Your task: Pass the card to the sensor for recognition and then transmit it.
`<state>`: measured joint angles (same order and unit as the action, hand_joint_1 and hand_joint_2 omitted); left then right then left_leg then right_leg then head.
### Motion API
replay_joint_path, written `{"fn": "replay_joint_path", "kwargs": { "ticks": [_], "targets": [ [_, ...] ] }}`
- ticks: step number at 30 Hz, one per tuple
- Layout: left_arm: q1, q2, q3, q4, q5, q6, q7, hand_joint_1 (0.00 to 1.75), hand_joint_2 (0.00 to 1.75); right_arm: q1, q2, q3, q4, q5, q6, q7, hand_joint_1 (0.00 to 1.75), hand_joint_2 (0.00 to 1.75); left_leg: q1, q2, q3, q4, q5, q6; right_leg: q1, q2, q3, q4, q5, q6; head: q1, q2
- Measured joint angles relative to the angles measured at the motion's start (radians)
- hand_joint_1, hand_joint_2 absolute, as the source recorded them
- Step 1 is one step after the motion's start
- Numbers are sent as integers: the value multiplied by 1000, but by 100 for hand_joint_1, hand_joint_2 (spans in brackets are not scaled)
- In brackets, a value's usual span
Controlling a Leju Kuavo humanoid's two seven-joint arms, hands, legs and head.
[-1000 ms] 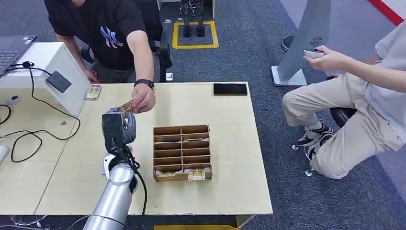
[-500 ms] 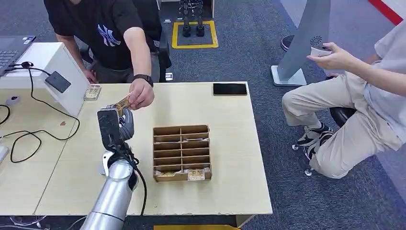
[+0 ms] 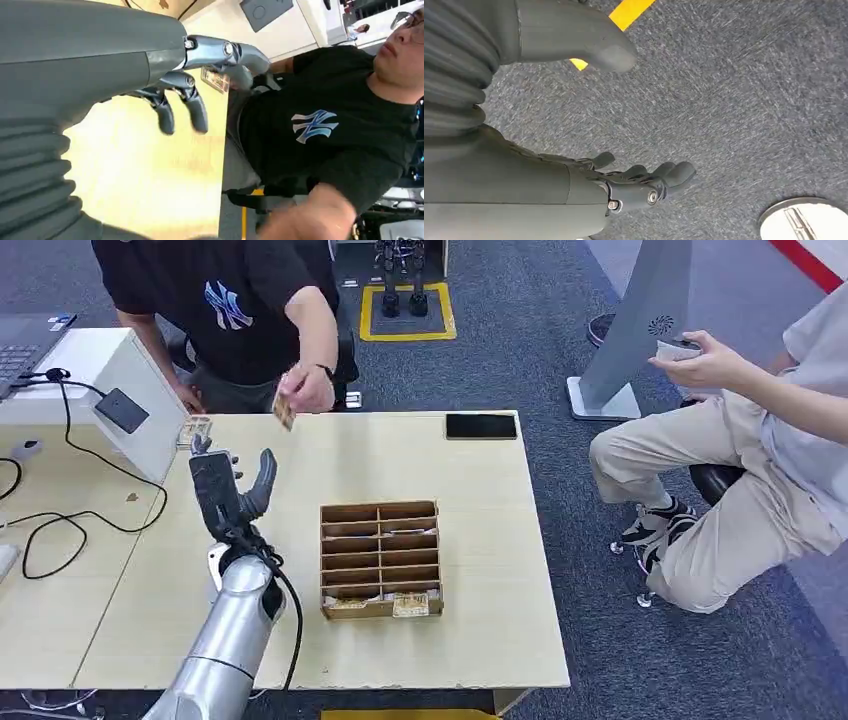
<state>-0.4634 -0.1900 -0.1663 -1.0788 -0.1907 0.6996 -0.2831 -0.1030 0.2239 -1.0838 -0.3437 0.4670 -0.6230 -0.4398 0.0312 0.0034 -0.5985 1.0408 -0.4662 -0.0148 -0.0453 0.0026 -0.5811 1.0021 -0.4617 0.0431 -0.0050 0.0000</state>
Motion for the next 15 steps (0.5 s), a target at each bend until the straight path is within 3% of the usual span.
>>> {"fn": "replay_joint_path", "kwargs": {
  "ticks": [15],
  "targets": [
    [0, -10, 25, 0, -32, 1, -20, 0, 0, -6, 0, 13, 2, -3, -5, 1, 0, 175, 0, 0, 0, 0, 0, 0, 0, 0, 0, 0, 0, 0, 0, 0]
  ]
}}
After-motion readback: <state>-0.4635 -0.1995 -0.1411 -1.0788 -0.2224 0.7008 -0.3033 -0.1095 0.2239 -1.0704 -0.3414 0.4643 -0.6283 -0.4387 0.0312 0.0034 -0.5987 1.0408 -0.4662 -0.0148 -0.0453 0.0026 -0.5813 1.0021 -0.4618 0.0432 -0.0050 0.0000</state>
